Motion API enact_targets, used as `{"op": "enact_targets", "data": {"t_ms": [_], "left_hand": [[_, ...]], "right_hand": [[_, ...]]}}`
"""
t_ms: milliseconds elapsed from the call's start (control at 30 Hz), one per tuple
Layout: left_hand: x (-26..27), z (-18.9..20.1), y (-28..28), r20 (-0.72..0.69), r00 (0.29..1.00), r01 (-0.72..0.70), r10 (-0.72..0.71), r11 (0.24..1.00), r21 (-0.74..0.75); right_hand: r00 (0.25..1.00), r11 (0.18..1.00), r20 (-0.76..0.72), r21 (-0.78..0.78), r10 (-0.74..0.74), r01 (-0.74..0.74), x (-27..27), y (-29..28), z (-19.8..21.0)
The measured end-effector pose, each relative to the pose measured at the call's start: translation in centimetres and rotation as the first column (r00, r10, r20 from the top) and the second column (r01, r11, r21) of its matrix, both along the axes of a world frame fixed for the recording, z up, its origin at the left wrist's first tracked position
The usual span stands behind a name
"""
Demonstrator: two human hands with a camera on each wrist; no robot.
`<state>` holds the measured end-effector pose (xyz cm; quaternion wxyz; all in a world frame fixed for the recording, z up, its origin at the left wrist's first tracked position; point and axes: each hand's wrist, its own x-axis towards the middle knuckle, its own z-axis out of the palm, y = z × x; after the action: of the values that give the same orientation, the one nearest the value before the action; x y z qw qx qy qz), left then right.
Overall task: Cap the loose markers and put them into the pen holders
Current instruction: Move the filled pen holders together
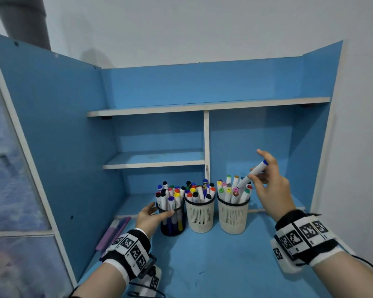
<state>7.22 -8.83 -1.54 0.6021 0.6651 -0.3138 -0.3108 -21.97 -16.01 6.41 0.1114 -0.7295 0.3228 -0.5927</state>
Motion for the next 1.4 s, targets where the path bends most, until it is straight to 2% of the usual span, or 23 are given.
{"op": "enact_targets", "data": {"t_ms": [133, 300, 433, 567, 667, 733, 800, 867, 933, 1000, 1133, 1233, 1400], "left_hand": [[-0.1, 0.3, -1.0, 0.025, 1.0, 0.015, -0.014, 1.0, -0.023], [0.2, 0.1, -2.0, 0.03, 0.999, 0.014, -0.014, 1.0, -0.006], [0.4, 0.2, -2.0, 0.046, 0.998, 0.033, -0.033, 0.999, 0.005], [0.4, 0.5, -1.8, 0.086, 0.994, 0.069, -0.072, 0.997, 0.04], [0.5, 0.4, -1.9, 0.128, 0.987, 0.089, -0.098, 0.994, 0.069], [0.6, 0.4, -1.8, 0.152, 0.986, 0.062, -0.073, 0.995, 0.075], [0.7, 0.2, -1.5, 0.167, 0.985, 0.03, -0.042, 0.997, 0.069], [0.9, 0.0, -1.2, 0.166, 0.986, 0.013, -0.023, 0.998, 0.064], [0.8, 0.0, -0.9, 0.168, 0.985, 0.023, -0.035, 0.997, 0.075], [0.3, 0.3, -0.9, 0.166, 0.984, 0.047, -0.062, 0.995, 0.092], [-0.8, 0.9, -1.0, 0.162, 0.986, 0.018, -0.034, 0.994, 0.104], [-0.8, 1.3, -1.0, 0.206, 0.979, -0.02, -0.009, 0.99, 0.139], [-0.5, 1.6, 0.1, 0.237, 0.971, -0.028, -0.014, 0.985, 0.173]], "right_hand": [[0.996, 1.0, -0.089, 0.005, -0.017, 0.018, 0.3, -1.7, -1.1], [0.966, 0.987, -0.249, 0.123, -0.066, 0.099, 1.2, -3.8, -2.4], [0.949, 0.974, -0.306, 0.182, -0.075, 0.136, 2.0, -4.7, -3.2], [0.859, 0.951, -0.503, 0.21, -0.092, 0.225, 2.7, -5.1, -4.0], [0.855, 0.949, -0.512, 0.226, -0.078, 0.221, 2.9, -4.6, -3.8], [0.885, 0.959, -0.449, 0.177, -0.121, 0.221, 2.9, -3.6, -3.4], [0.933, 0.97, -0.323, 0.13, -0.157, 0.208, 3.1, -1.8, -2.8], [0.972, 0.981, -0.206, 0.13, -0.112, 0.141, 3.5, 0.1, -2.4], [0.99, 0.973, -0.136, 0.221, -0.031, 0.061, 4.3, 1.9, -2.2], [0.999, 0.927, -0.028, 0.375, 0.037, -0.024, 5.2, 3.4, -2.3], [0.968, 0.755, 0.235, 0.618, 0.09, -0.221, 7.4, 4.9, -3.2], [0.948, 0.673, 0.311, 0.689, 0.06, -0.269, 8.6, 5.3, -4.1], [0.93, 0.601, 0.367, 0.741, 0.011, -0.299, 10.3, 4.9, -5.5]]}}
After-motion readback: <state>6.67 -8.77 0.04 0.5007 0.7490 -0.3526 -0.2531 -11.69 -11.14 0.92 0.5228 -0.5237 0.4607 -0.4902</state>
